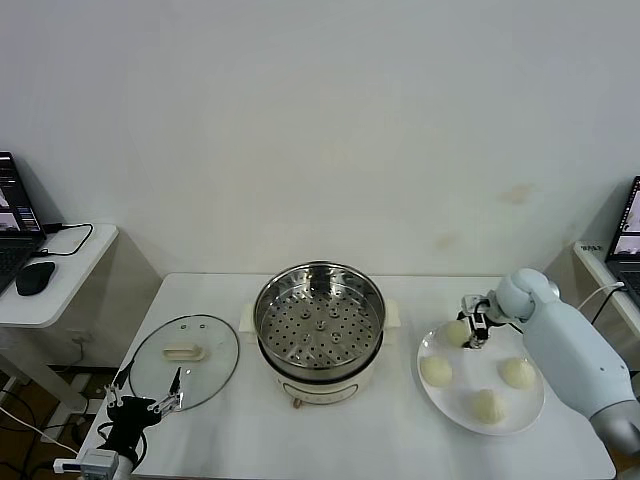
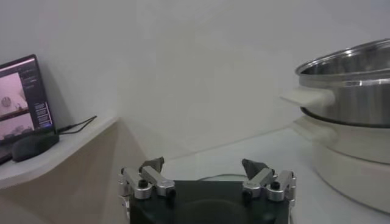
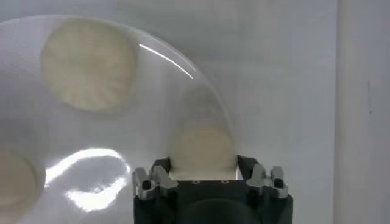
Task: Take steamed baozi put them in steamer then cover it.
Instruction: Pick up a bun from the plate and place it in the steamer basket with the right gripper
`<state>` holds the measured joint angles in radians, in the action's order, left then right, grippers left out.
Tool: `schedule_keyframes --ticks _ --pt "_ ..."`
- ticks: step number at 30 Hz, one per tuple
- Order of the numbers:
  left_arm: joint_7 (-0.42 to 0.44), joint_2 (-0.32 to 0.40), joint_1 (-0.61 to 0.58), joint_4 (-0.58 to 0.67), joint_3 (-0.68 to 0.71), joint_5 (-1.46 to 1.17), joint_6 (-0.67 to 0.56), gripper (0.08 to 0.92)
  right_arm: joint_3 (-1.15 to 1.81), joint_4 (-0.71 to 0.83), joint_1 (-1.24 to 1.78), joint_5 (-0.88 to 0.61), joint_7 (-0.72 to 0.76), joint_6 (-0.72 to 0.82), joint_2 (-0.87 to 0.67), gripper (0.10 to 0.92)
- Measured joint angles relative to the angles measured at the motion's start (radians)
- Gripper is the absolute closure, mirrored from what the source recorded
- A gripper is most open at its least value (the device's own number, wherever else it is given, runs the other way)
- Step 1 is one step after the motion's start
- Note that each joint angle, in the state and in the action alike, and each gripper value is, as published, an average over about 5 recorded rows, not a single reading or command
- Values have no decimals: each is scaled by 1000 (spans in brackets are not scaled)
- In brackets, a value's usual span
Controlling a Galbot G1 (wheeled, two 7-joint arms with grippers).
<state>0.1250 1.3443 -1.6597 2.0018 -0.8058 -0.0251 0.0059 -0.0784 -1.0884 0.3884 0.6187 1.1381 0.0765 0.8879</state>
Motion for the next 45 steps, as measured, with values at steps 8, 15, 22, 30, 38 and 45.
schedule_keyframes --ticks 8,15,22,30,38,45 --pt "0 1 1 8 9 2 0 177 -8 -48 -17 -34 16 19 -34 448" --pt "-3 3 5 13 17 5 0 177 -77 -119 -101 -130 57 50 -86 441" --pt "-17 12 8 12 14 28 2 177 -216 -126 -285 -282 130 48 -74 447" --pt "-21 10 -4 34 -4 33 7 177 -390 -14 -525 -404 209 -39 42 448" --pt "-24 1 -4 48 -15 27 9 177 -495 132 -672 -450 243 -177 206 444" --pt "-25 -3 -6 48 -20 30 12 177 -559 194 -723 -420 247 -366 321 440"
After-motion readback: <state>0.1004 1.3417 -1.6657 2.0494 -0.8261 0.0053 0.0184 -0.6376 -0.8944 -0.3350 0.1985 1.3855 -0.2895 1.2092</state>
